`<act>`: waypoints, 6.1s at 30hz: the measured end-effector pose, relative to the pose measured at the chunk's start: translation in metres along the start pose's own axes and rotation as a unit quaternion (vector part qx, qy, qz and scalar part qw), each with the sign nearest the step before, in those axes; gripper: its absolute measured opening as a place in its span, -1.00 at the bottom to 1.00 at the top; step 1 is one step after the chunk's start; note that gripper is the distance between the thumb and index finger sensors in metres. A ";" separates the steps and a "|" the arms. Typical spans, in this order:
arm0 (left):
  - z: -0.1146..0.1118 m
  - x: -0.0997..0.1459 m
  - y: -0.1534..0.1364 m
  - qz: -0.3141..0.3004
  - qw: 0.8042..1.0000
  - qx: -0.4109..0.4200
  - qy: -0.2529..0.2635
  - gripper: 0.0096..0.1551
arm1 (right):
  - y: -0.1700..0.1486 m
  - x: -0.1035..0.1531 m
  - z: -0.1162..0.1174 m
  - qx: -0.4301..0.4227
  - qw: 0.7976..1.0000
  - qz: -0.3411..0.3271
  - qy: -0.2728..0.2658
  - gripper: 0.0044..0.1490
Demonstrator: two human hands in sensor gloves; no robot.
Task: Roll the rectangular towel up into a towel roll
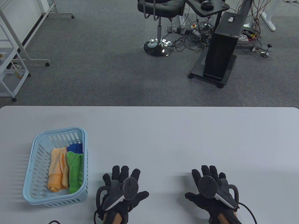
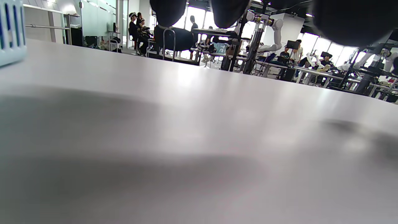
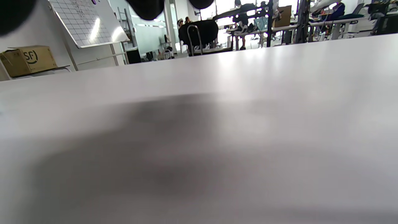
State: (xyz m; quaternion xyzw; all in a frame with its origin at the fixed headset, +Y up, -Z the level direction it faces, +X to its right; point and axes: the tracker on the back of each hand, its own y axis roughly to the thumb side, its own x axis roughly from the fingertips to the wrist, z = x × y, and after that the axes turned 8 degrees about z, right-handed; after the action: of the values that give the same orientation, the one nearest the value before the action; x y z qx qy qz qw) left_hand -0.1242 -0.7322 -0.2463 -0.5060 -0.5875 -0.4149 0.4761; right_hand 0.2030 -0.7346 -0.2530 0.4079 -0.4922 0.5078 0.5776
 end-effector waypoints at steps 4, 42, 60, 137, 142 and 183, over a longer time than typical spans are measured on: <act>-0.001 -0.001 0.000 0.001 1.000 0.007 -0.001 0.17 | 0.000 0.000 0.001 0.002 1.000 -0.001 0.004 0.31; 0.170 -0.044 -0.156 0.287 0.954 0.083 0.028 -0.27 | 0.002 -0.002 0.005 -0.006 1.000 -0.003 0.015 0.22; 0.098 -0.107 -0.190 0.345 0.918 -0.035 -0.192 -0.27 | -0.004 -0.006 0.005 0.011 0.999 0.022 0.033 0.22; -0.016 0.010 0.086 -0.140 0.969 0.203 -0.030 -0.16 | 0.031 0.012 -0.008 -0.262 0.963 -0.063 -0.030 0.10; -0.011 0.005 0.061 -0.096 0.946 0.309 -0.018 -0.48 | 0.029 0.012 -0.008 -0.274 0.958 -0.078 -0.028 0.10; 0.037 0.004 -0.017 0.081 0.874 0.467 0.112 -0.52 | -0.021 -0.018 -0.047 0.039 0.978 0.108 -0.177 -0.41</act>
State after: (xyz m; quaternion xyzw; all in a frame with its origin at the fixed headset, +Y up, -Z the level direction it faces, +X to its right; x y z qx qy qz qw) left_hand -0.1460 -0.6981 -0.2503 -0.2212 -0.6128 -0.1063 0.7512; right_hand 0.2311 -0.6958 -0.2784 0.4579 -0.6073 0.5057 0.4072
